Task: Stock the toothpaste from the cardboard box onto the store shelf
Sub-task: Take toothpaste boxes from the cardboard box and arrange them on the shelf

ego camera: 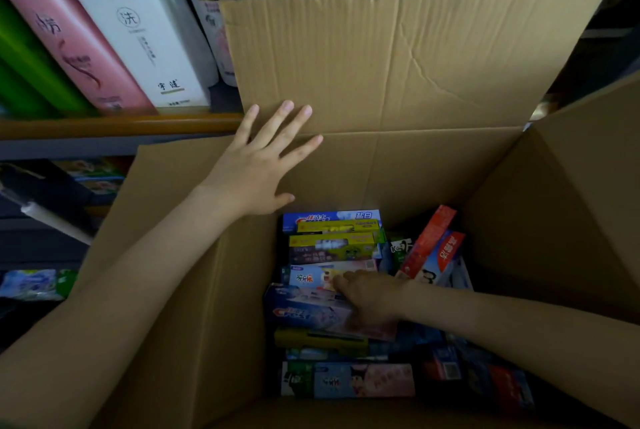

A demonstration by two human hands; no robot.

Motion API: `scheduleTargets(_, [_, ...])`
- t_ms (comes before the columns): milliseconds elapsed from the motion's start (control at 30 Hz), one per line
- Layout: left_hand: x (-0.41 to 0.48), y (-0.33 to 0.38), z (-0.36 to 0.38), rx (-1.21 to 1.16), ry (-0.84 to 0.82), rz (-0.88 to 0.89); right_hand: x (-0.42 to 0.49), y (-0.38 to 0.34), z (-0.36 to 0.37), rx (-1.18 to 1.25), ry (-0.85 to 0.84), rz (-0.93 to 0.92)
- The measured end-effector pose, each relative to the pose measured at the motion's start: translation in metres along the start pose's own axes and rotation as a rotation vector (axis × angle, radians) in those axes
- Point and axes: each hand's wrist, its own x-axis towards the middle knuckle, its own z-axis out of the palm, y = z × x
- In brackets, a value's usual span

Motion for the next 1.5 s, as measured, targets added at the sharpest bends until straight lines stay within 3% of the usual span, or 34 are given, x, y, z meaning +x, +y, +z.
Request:
scheduleTargets(233, [0.000, 0.001, 0.000, -0.013, 0.012, 0.001, 0.003, -0.004, 0.000, -0.030, -0.051, 0.011])
scheduleTargets(433, [0.000, 0.002, -0.002, -0.021, 0.005, -0.001, -0.010, 0.000, -0.007, 0.122, 0.117, -0.040])
scheduleTargets(667, [0.001, 0.002, -0.001, -0.024, -0.005, -0.012, -0.024, 0.010, -0.018, -0.262, 0.330, -0.096])
scheduleTargets(733, [0.001, 0.002, -0.001, -0.035, 0.014, -0.013, -0.028, 0.018, -0.021, -0.157, 0.359, -0.061])
scheduleTargets(867, [0.001, 0.001, -0.002, -0.064, 0.002, -0.004, -0.033, 0.044, -0.034, 0.424, 0.242, 0.064])
scheduleTargets(967, [0.002, 0.000, -0.003, -0.122, -0.024, 0.004, -0.041, 0.059, -0.044, 0.725, 0.189, 0.061])
scheduleTargets(1267, [0.002, -0.004, -0.010, -0.347, -0.056, 0.001, -0.083, 0.064, -0.085, 1.095, 0.303, 0.033])
scheduleTargets(1500, [0.003, -0.004, -0.019, -0.605, 0.027, -0.062, -0.130, 0.054, -0.100, 1.167, 0.427, 0.041])
